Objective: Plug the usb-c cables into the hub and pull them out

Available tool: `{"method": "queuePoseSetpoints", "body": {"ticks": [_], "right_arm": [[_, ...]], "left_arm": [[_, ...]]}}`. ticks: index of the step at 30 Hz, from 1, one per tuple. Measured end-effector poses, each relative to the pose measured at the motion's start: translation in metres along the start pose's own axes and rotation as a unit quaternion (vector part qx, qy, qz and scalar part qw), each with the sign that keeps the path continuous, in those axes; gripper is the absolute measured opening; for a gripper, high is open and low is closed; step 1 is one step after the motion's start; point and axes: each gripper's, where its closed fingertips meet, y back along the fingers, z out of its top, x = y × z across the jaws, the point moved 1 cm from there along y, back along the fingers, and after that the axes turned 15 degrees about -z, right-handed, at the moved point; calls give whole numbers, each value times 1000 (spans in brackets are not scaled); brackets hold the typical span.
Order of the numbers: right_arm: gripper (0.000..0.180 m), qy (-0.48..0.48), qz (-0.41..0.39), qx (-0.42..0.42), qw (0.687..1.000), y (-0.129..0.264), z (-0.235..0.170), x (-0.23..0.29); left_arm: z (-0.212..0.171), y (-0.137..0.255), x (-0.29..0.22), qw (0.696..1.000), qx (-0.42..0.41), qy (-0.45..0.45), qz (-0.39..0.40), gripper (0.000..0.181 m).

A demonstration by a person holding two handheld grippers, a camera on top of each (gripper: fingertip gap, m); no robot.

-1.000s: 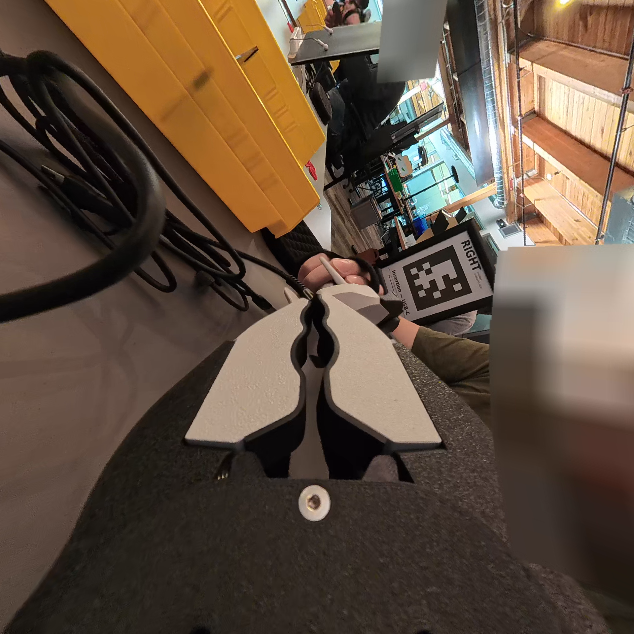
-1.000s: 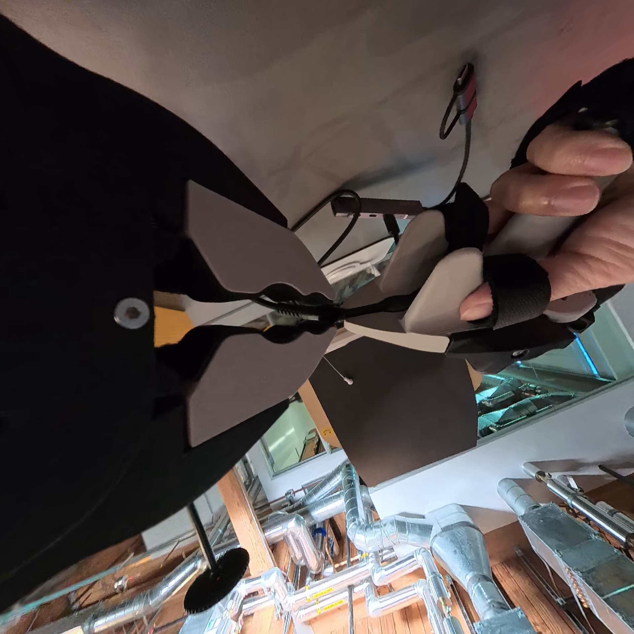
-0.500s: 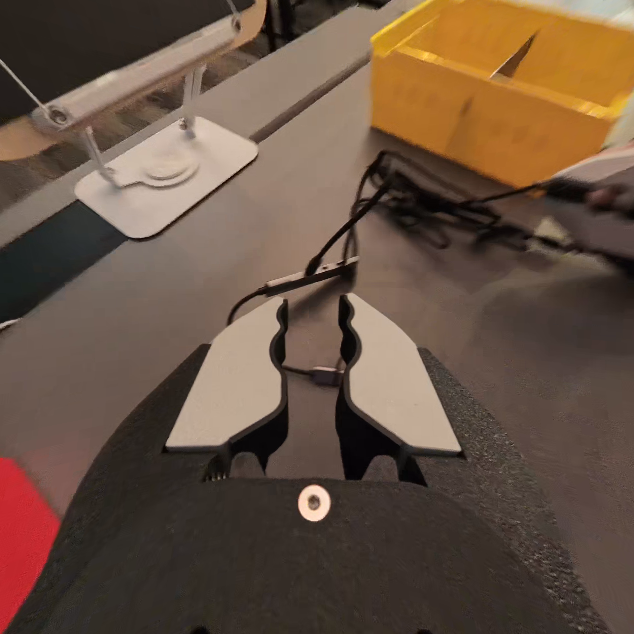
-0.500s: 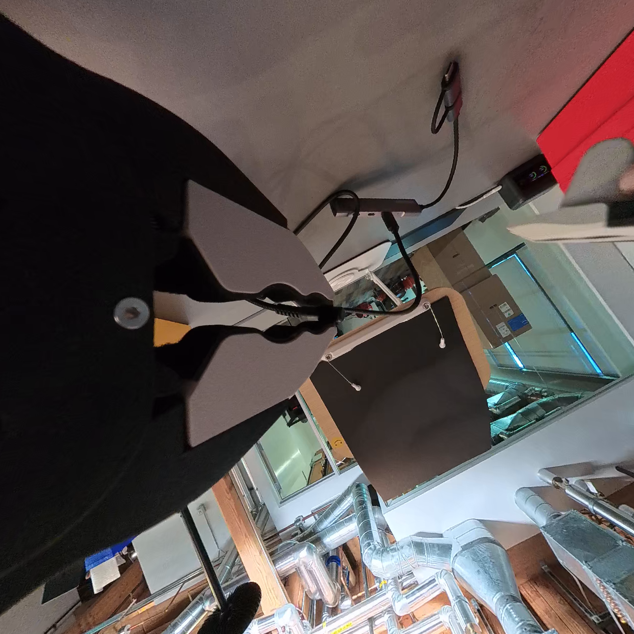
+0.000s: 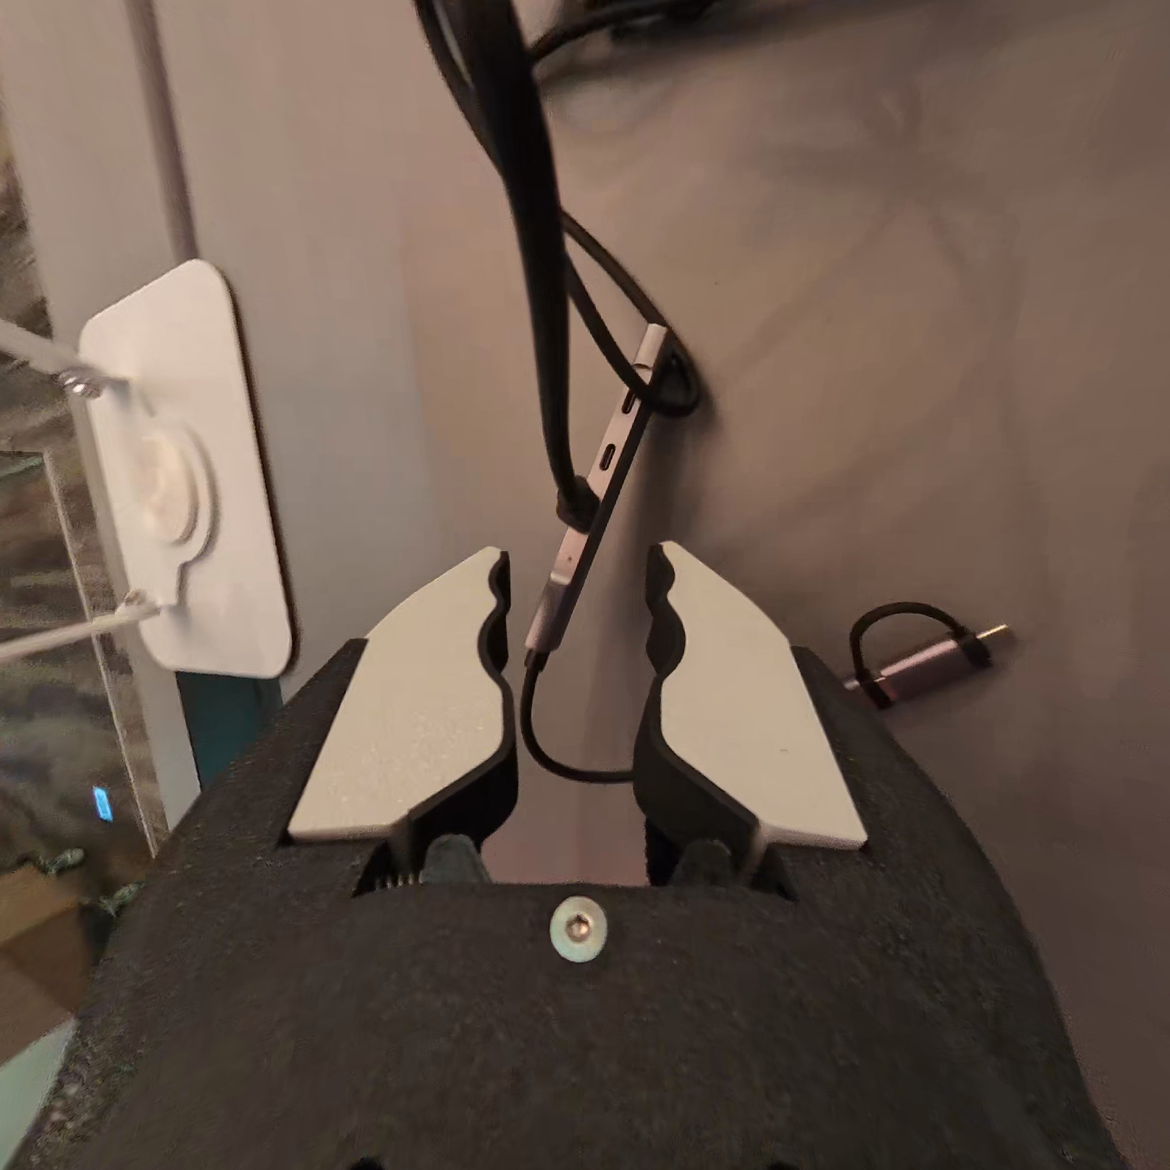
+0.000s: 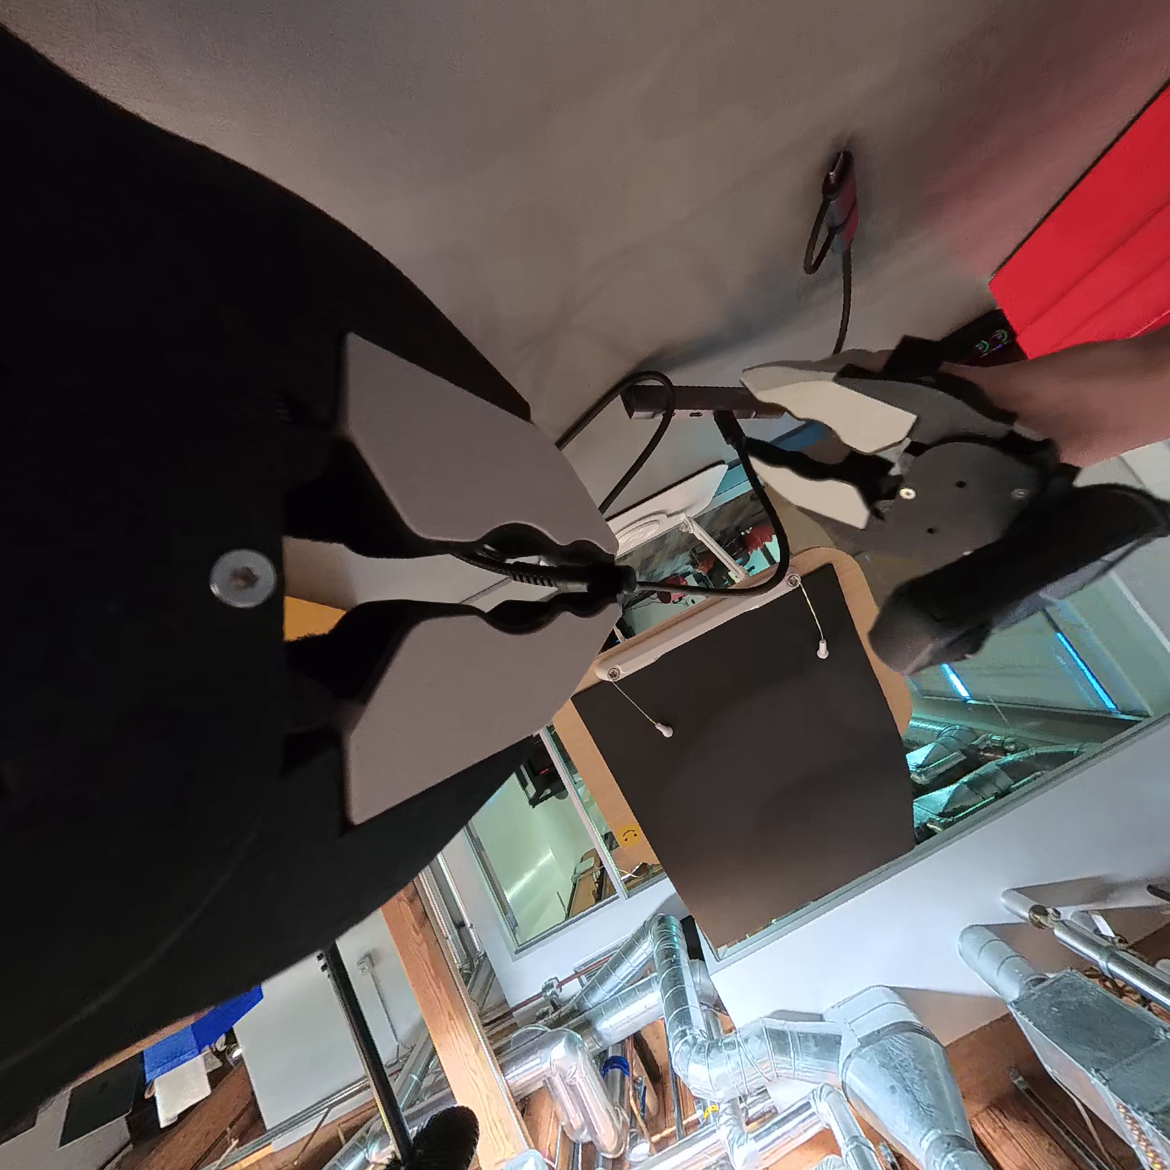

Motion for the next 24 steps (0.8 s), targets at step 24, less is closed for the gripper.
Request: {"method": "queuePoseSetpoints", "body": {"ticks": [24], "right_arm": [[9,-98,59,40,993,-7,-14,2]], "left_arm": [[-25,87,6,998,-32,51,32,9]]}}
